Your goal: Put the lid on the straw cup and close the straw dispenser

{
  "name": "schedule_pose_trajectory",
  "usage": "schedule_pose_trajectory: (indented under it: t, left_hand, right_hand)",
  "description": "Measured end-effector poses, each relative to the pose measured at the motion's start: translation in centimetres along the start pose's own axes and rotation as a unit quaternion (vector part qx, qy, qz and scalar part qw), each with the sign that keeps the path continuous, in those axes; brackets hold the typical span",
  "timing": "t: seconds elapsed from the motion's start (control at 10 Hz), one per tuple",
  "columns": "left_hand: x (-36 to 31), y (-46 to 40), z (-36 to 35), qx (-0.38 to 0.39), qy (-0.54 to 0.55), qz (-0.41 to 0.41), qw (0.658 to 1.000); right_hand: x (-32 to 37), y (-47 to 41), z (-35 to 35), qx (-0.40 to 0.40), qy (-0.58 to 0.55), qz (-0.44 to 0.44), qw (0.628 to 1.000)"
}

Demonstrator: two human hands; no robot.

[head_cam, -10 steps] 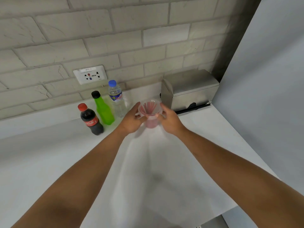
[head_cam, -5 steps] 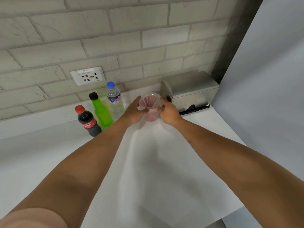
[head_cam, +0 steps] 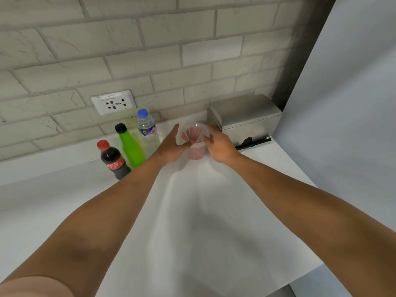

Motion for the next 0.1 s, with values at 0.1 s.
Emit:
schedule_pose_trajectory:
  t: [0.1]
  left_hand:
    - [-0.75, 0.46, 0.55, -0.016, -0.057, -0.049, 0.997]
  right_hand:
    - [0.69, 0.98, 1.75, -0.02, -0.03, 0.035, 0.999]
Point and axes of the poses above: each hand's wrist, its own y-axis away from the middle knuckle, its own z-axis out of the back of the hand, x = y × z, the point moved 3 cm from there along -y, towards the middle knuckle, and after that the axes turned 4 degrees about -x, right-handed, at the moved point
